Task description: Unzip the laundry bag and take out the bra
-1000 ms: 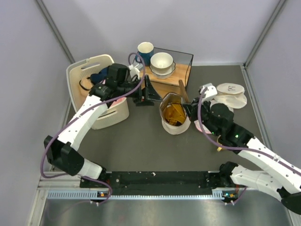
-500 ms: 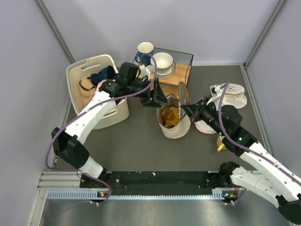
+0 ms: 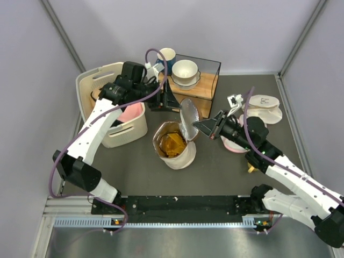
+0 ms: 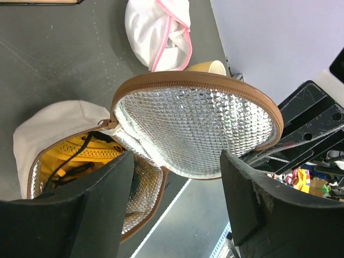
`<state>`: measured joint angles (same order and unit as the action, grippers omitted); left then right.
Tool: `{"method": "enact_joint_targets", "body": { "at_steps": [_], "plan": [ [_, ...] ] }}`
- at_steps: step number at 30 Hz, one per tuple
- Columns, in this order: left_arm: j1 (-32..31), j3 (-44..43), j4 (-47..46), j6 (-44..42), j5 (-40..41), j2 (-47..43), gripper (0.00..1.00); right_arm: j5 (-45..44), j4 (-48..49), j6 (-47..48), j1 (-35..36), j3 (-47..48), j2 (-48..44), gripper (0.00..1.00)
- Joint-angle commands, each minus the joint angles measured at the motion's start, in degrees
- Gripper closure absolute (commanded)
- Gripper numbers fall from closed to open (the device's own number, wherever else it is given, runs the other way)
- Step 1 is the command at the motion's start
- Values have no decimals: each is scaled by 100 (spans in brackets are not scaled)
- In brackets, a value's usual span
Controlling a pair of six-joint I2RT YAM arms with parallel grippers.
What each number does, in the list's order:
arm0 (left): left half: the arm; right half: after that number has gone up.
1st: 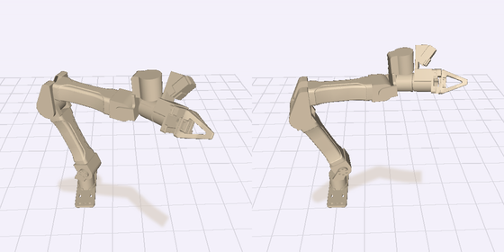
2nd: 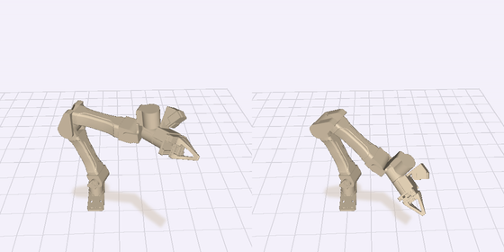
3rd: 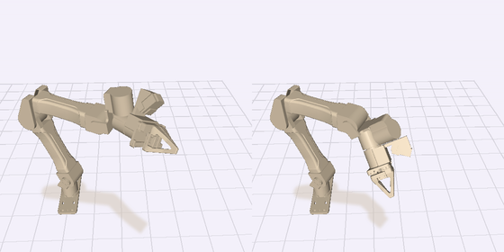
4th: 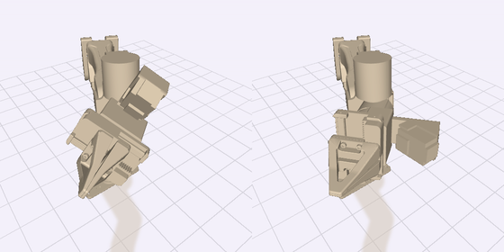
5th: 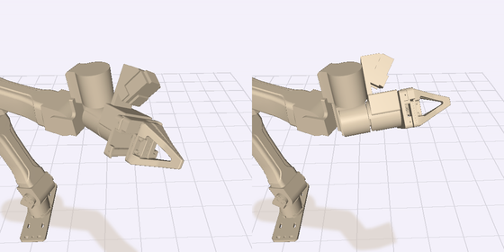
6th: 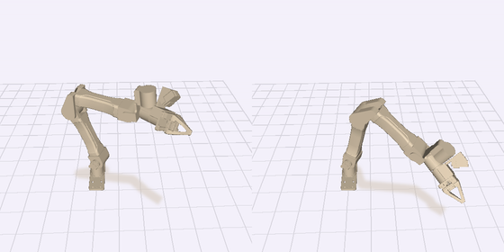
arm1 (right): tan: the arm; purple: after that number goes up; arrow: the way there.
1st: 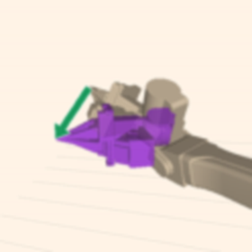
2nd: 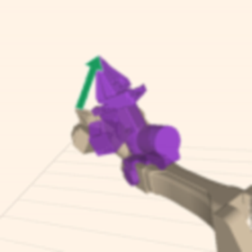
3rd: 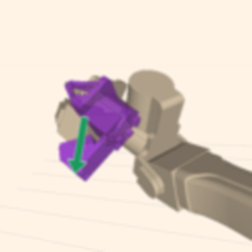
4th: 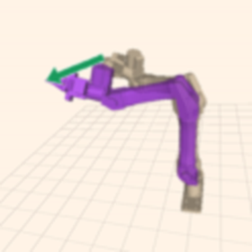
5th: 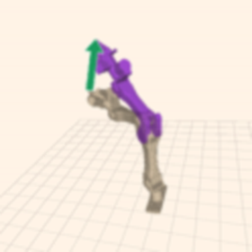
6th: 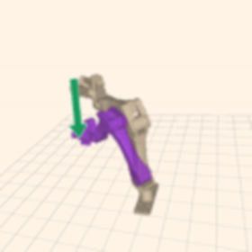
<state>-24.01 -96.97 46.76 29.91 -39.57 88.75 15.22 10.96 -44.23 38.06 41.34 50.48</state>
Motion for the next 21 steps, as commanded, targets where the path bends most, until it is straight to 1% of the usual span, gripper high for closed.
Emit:
{"method": "enact_joint_targets", "body": {
  "at_steps": [1,2,3,5,7,9,10,12,15,16,17,19,20,21],
  "plan": [
    [19,1,35,-144,-112,-305,31,-62,179,89,-53,50,-29,100],
    [2,124,-70,-135,-164,-340,32,-72,187,98,-106,-64,-29,100],
    [-16,413,-132,-126,-243,-384,34,-116,178,90,-124,-291,-38,100],
    [-95,713,-264,-318,-349,-534,40,-230,143,28,-141,-486,-56,100],
    [-305,1065,-194,-756,-297,-674,41,-274,143,-15,-133,-662,-108,100],
    [-569,1311,-10,-969,-78,-684,41,-300,64,-16,-133,-724,-143,100],
    [-657,1373,34,-1048,271,-605,41,-309,55,2,-133,-733,-178,100],
    [-868,1574,26,-953,555,-508,41,-336,-41,72,-141,-742,-196,100],
    [-1079,1838,-341,-566,1073,-350,45,-362,-182,142,-141,-707,-231,100],
    [-1123,1900,-422,-391,1257,-324,47,-397,-217,151,-141,-715,-258,100],
    [-1141,1953,-457,-276,1772,-315,51,-423,-243,151,-133,-715,-310,100],
    [-1150,2041,-527,-162,2092,-271,51,-502,-357,169,-141,-715,-389,100],
    [-1150,2076,-563,-126,2442,-262,51,-538,-401,195,-133,-715,-433,100],
    [-1158,2129,-580,-100,2524,-244,52,-573,-445,221,-124,-715,-521,100]
  ]
}}
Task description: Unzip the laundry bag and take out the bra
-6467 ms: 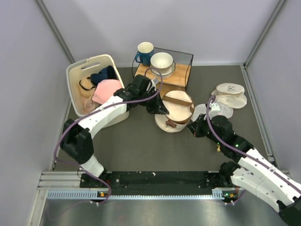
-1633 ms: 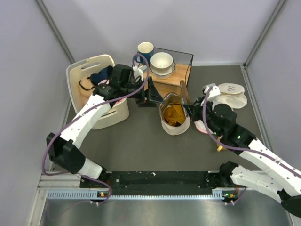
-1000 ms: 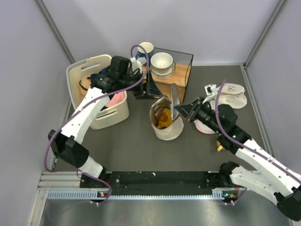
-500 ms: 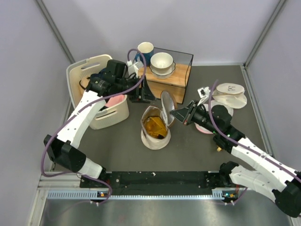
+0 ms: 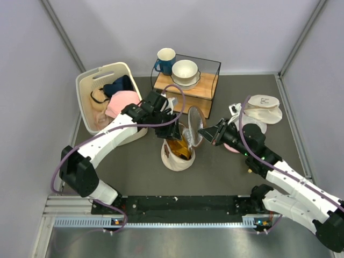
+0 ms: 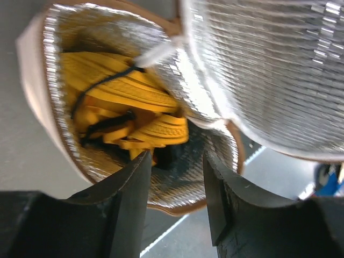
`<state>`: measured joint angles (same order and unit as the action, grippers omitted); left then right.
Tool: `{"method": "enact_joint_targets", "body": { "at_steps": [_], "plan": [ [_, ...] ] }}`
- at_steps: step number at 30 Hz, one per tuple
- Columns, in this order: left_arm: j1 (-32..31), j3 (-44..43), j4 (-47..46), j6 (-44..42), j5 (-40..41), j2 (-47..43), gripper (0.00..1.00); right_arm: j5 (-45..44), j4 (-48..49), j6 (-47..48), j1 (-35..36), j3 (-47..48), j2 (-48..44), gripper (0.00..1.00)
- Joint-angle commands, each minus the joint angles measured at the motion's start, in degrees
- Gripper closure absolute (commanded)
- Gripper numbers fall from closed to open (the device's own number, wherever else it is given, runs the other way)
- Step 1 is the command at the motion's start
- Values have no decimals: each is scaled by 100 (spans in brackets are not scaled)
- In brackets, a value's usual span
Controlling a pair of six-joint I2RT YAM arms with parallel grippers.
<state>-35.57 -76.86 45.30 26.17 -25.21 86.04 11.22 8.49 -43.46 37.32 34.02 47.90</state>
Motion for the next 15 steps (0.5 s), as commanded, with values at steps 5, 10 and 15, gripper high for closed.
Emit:
{"method": "enact_joint_targets", "body": {
  "at_steps": [5,10,15],
  "plan": [
    [-125,128,-662,301,1255,387,48,-138,-234,259,-58,34,-255,100],
    [-292,-101,-733,283,1588,782,42,-68,-146,233,-58,26,-211,100],
    [-468,-207,-724,301,1826,1011,42,-76,-146,233,-67,26,-220,100]
  ]
}}
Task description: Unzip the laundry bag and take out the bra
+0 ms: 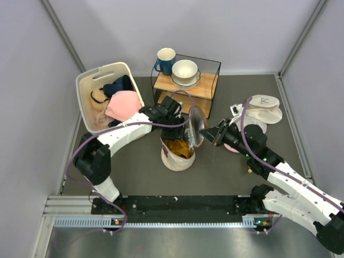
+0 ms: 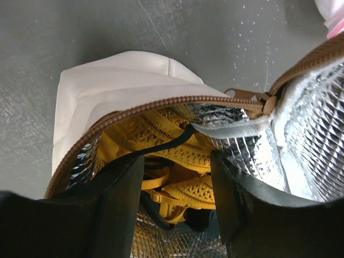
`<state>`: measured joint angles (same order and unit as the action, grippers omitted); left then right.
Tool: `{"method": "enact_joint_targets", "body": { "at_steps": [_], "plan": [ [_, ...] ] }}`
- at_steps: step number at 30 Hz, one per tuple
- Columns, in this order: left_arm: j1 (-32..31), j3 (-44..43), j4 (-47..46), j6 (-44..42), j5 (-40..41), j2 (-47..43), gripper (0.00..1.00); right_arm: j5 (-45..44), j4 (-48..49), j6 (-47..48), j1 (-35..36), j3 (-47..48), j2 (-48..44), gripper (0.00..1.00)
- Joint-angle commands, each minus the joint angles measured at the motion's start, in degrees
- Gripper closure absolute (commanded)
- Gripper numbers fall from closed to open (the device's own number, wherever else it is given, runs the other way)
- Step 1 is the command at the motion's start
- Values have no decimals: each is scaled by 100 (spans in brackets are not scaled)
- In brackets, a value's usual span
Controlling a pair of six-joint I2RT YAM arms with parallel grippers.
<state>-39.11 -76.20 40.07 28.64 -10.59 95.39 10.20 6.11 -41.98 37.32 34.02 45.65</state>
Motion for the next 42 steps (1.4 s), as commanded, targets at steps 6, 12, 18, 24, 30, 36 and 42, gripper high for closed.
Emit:
{"method": "enact_joint_targets", "body": {
  "at_steps": [6,12,18,24,30,36,42],
  "plan": [
    [-299,-237,-246,211,707,269,65,53,145,76,-58,26,14,100],
    [-299,-728,132,247,428,-239,100,44,145,93,-58,-1,58,100],
    [-281,-1564,475,-139,101,-1038,100,-26,277,14,-50,-115,76,100],
    [-88,-2205,737,-271,4,-1366,100,53,382,-21,-67,-115,164,100],
    [114,-2671,730,-237,-172,-1479,100,61,374,5,-67,-115,164,100],
    [781,-3427,1116,-333,356,-1489,100,70,365,14,-58,-150,146,100],
    [1643,-3664,1318,-333,593,-1515,100,70,356,40,-58,-133,146,100]
  ]
}}
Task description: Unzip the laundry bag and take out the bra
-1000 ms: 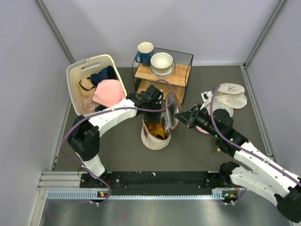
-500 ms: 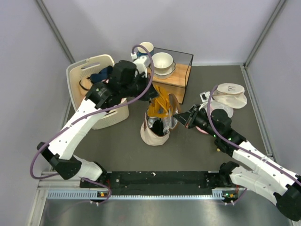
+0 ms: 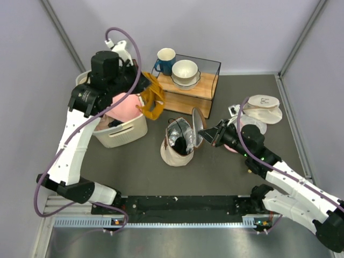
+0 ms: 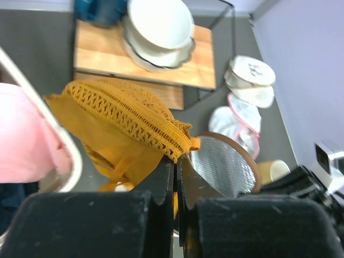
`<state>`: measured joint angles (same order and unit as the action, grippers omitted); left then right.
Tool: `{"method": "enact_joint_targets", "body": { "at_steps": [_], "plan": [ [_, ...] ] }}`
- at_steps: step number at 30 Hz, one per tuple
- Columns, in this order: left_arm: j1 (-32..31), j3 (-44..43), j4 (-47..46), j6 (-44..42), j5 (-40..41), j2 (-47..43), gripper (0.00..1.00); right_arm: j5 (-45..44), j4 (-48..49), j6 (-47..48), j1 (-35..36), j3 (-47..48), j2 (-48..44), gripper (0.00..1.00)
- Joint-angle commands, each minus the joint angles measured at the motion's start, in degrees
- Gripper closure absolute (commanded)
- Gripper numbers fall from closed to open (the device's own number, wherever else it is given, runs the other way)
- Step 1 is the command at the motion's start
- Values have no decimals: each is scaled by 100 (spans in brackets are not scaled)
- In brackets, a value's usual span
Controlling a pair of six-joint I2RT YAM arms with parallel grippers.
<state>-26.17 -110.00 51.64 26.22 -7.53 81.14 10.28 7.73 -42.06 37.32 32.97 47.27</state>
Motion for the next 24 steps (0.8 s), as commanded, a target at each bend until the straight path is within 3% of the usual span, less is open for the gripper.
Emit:
{"method": "enact_joint_targets", "body": {
  "at_steps": [1,10,24],
  "plan": [
    [515,-364,206,-117,339,-107,100,61,194,49,-58,-28,-24,100],
    [1544,-409,286,-275,1473,-248,100,88,238,67,-67,-10,2,100],
    [3047,83,-329,-12,1579,393,100,123,282,111,-67,34,81,100]
  ]
}}
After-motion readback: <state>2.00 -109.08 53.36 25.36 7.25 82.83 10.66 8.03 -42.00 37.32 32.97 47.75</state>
